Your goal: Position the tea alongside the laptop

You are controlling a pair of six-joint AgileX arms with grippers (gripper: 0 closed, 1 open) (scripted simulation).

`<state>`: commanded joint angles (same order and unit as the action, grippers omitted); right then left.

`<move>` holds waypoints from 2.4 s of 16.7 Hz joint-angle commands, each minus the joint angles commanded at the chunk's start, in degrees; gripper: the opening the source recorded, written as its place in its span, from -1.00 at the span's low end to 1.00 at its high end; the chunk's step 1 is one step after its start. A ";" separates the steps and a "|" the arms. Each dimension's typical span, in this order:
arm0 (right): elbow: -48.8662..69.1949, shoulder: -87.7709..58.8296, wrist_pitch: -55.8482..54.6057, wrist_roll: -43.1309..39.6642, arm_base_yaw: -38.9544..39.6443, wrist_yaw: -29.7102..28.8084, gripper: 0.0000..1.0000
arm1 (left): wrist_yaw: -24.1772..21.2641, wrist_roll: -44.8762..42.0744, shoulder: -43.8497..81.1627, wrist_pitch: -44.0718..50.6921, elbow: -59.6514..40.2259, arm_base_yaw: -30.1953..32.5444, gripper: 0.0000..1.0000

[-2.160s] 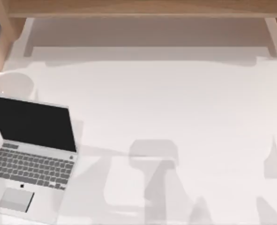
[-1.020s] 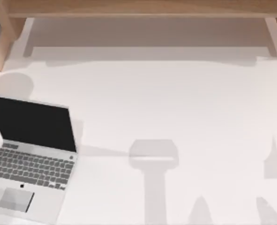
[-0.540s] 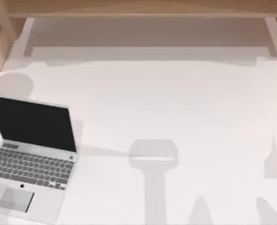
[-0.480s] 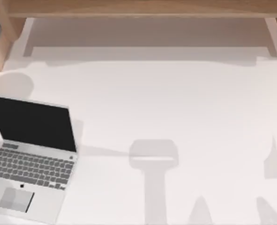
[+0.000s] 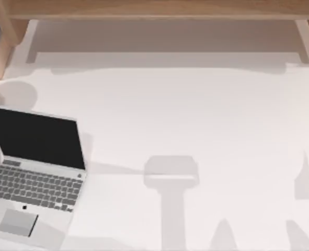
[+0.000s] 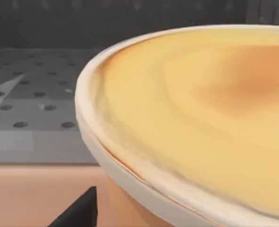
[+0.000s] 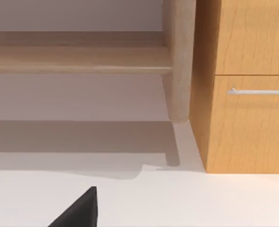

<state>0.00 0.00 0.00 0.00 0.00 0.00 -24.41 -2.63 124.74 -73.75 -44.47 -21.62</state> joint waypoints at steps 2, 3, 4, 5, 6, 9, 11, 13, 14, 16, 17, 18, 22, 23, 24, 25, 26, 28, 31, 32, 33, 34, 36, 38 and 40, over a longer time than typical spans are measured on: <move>0.00 0.00 0.00 0.00 0.00 0.00 1.00 | 0.02 0.00 0.02 0.02 -0.04 0.02 1.00; 0.00 0.00 0.00 0.00 0.00 0.00 1.00 | 0.02 0.00 0.02 0.02 -0.04 0.02 1.00; 0.00 0.00 0.00 0.00 0.00 0.00 1.00 | 0.02 0.00 0.02 0.02 -0.04 0.02 0.85; 0.00 0.00 0.00 0.00 0.00 0.00 1.00 | 0.02 0.00 0.02 0.02 -0.04 0.02 0.70; 0.00 0.00 0.00 0.00 0.00 0.00 1.00 | 0.02 0.00 0.02 0.02 -0.04 0.02 0.55; 0.00 0.00 0.00 0.00 0.00 0.00 1.00 | 0.02 0.00 0.02 0.02 -0.04 0.02 0.10; 0.00 0.00 0.00 0.00 0.00 0.00 1.00 | 0.02 0.00 0.02 0.02 -0.04 0.02 -0.21; 0.00 0.00 0.00 0.00 0.00 0.00 1.00 | 0.02 0.00 0.02 0.02 -0.04 0.02 -0.51; 0.00 0.00 0.00 0.00 0.00 0.00 1.00 | 0.02 0.00 0.02 0.02 -0.04 0.02 -0.66; 0.00 0.00 0.00 0.00 0.00 0.00 1.00 | 0.02 0.00 0.02 0.02 -0.04 0.02 -0.96; 0.00 0.00 0.00 0.00 0.00 0.00 1.00 | 0.02 0.00 0.02 0.02 -0.04 0.02 -1.00; 0.00 0.00 0.00 0.00 0.00 0.00 1.00 | 0.02 0.00 0.02 0.02 -0.04 0.02 -1.00; 0.00 0.00 0.00 0.00 0.00 0.00 1.00 | 0.02 0.00 0.02 0.02 -0.04 0.02 -1.00; 0.00 0.00 0.00 0.00 0.00 0.00 1.00 | 0.02 0.00 0.02 0.02 -0.04 0.02 -1.00; 0.00 0.00 0.00 0.00 0.00 0.00 1.00 | 0.02 0.00 0.02 0.02 -0.04 0.02 -1.00; 0.00 0.00 0.00 0.00 0.00 0.00 1.00 | 0.02 -0.09 -0.08 0.02 0.02 -0.10 -1.00; 0.00 0.00 0.00 0.00 0.00 0.00 1.00 | 0.03 -0.09 -0.28 0.22 0.05 -0.09 -1.00; 0.00 0.00 0.00 0.00 0.00 0.00 1.00 | 0.04 -0.10 -1.32 1.20 0.09 -0.10 -1.00; 0.00 0.00 0.00 0.00 0.00 0.00 1.00 | 0.04 -0.11 -2.40 2.25 0.12 -0.11 -1.00; 0.00 0.00 0.00 0.00 0.00 0.00 1.00 | 0.04 -0.11 -2.40 2.25 0.12 -0.11 -1.00; 0.00 0.00 0.00 0.00 0.00 0.00 1.00 | 0.06 -0.19 -2.19 2.13 0.05 -0.10 -1.00; 0.00 0.00 0.00 0.00 0.00 0.00 1.00 | 0.06 -0.19 -2.19 2.13 0.05 -0.10 -1.00; 0.00 0.00 0.00 0.00 0.00 0.00 1.00 | 0.84 0.50 -3.60 1.28 -0.20 0.65 -1.00; 0.00 0.00 0.00 0.00 0.00 0.00 1.00 | 2.48 2.13 -6.58 0.57 0.85 2.77 -1.00; 0.00 0.00 0.00 0.00 0.00 0.00 1.00 | 4.40 4.40 -10.45 0.29 2.64 6.31 -1.00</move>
<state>0.00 0.00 0.00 0.00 0.00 0.00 -20.01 1.77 114.29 -73.46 -41.83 -15.31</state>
